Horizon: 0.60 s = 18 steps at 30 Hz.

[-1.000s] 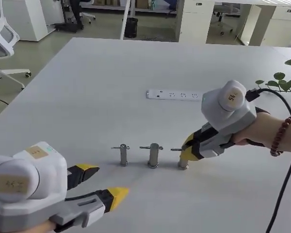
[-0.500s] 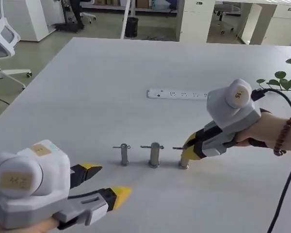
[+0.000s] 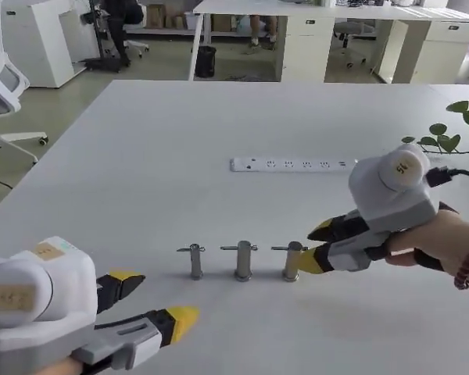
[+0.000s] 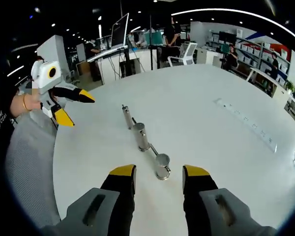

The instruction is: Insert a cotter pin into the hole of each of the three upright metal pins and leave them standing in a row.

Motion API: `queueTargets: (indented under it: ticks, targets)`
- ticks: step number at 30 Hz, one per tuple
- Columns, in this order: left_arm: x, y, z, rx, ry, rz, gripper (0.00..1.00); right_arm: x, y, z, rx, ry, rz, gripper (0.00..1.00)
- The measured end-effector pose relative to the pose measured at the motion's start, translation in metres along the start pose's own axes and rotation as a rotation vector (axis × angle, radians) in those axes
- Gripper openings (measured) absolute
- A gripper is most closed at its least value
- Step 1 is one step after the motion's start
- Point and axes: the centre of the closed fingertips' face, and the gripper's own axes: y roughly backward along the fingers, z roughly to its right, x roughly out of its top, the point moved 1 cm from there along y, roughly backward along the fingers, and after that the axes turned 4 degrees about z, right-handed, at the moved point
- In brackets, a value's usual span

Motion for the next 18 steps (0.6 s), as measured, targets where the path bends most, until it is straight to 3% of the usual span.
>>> queueTargets:
  ticks: [3,5,7,13,18]
  targets:
    - [0.005,0.002,-0.001,0.020,0.011,0.016,0.53,0.000,0.010,-0.004,-0.050,-0.076,0.053,0.40]
    - [0.007,0.004,-0.002,0.031,0.018,0.020,0.53,-0.003,0.016,-0.011,-0.073,-0.109,0.060,0.43]
    - [0.007,0.005,-0.002,0.040,0.025,0.024,0.55,-0.006,0.020,-0.016,-0.103,-0.104,0.068,0.46]
    - [0.001,0.008,-0.002,0.064,0.044,0.025,0.64,-0.005,0.031,-0.027,-0.192,-0.195,0.166,0.53]
    - [-0.003,0.012,0.000,0.072,0.052,0.032,0.69,-0.010,0.037,-0.042,-0.220,-0.216,0.187,0.60]
